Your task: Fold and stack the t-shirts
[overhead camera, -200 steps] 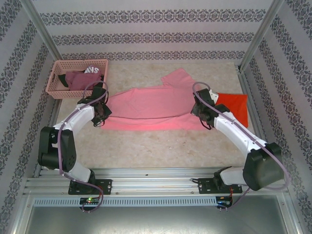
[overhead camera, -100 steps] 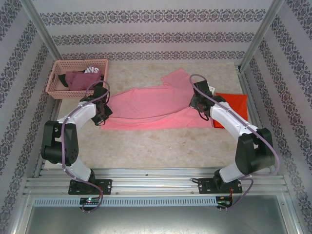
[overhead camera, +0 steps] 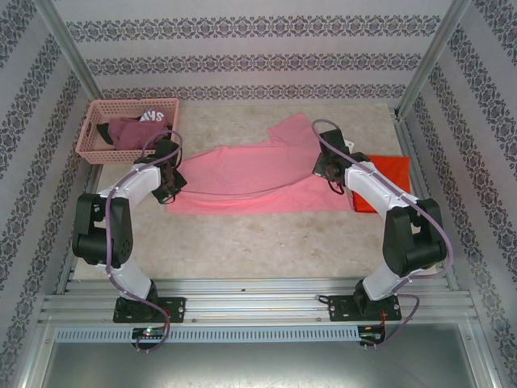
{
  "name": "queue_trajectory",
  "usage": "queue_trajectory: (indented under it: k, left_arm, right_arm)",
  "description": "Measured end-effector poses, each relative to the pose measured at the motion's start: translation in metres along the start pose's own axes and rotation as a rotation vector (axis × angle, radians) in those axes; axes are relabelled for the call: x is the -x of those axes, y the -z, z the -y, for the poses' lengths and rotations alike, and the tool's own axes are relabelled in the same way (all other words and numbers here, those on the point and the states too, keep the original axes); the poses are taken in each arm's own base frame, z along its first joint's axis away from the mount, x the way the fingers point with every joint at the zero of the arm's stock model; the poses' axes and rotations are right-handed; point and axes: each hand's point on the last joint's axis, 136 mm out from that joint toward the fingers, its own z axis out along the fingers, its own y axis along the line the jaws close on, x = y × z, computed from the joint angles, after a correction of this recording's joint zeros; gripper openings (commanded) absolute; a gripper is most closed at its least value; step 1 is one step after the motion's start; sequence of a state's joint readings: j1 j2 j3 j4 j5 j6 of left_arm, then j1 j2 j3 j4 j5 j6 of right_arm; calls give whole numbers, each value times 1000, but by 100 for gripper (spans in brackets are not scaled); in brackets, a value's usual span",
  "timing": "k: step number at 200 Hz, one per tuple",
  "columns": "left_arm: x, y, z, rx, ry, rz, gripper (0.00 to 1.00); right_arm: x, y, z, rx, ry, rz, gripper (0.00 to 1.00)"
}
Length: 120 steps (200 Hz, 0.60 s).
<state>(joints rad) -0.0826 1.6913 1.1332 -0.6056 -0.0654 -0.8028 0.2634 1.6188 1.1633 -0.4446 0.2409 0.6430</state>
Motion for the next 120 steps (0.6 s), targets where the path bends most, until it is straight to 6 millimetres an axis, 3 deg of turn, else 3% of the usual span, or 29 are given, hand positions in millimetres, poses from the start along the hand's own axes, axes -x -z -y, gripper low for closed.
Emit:
queue_trajectory:
  k: [77,120]
  left_arm:
    - [8,1,-5,3,18,8,0]
    - [9,1,-5,2,17,9,0]
  right_arm:
    - [18,1,4,5,-16,39,0]
    - [18,-3,3,3,-13,36,0]
